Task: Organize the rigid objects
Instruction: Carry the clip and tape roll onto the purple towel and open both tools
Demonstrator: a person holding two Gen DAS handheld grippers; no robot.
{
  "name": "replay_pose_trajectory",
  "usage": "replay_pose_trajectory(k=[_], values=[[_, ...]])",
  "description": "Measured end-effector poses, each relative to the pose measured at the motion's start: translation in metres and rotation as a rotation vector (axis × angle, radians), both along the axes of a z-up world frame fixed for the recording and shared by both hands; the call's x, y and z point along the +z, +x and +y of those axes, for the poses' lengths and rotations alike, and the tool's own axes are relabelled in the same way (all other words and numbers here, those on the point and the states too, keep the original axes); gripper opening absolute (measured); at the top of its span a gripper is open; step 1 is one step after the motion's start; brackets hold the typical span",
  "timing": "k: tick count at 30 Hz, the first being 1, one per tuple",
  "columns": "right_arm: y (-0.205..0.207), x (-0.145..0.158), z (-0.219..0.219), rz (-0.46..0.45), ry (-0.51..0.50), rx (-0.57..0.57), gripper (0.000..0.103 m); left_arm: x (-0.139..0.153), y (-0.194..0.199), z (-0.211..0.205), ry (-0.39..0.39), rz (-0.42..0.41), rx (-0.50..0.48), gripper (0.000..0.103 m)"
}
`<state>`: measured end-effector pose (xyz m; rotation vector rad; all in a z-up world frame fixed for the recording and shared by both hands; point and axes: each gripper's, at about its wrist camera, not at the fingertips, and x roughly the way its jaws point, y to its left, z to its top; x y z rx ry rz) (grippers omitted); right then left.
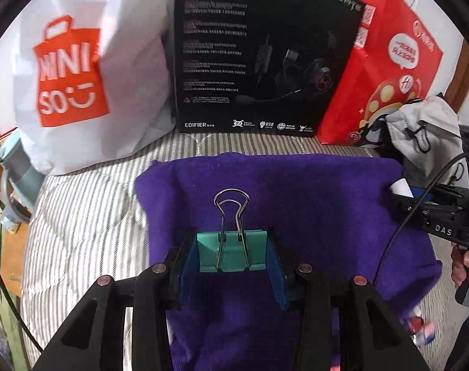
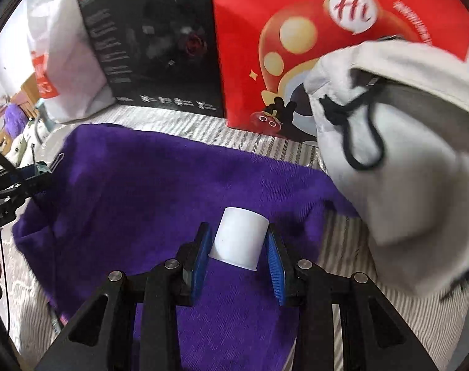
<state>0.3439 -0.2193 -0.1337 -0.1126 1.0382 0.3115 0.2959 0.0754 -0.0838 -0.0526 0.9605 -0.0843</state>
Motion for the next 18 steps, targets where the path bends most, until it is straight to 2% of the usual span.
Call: replay_pose_trajectory(k=[7,10,12,14,18], values=[[0.025,-0.021,0.009,0.055,-0.051,0.040,0.036,-0.013,0.022,-0.010,0.005,0.025,-0.020,0.039],[0.027,-0.022,0.010,0.050,-0.048,0.047,0.036,-0.019,0.031,-0.013,0.005,0.036,-0.025,0.039],[0.026,-0.023,0.010,0.046,-0.052,0.056,0.040,-0.022,0.037,-0.016,0.008,0.043,-0.029,0.039],[0.024,-0.025,0.006,0.053,-0.049,0.048,0.051,-0.026,0.043,-0.018,0.010,0.051,-0.030,0.039],[0.013,-0.024,0.003,0.061,-0.044,0.049,0.052,-0.034,0.054,-0.021,0.015,0.069,-0.030,0.039]])
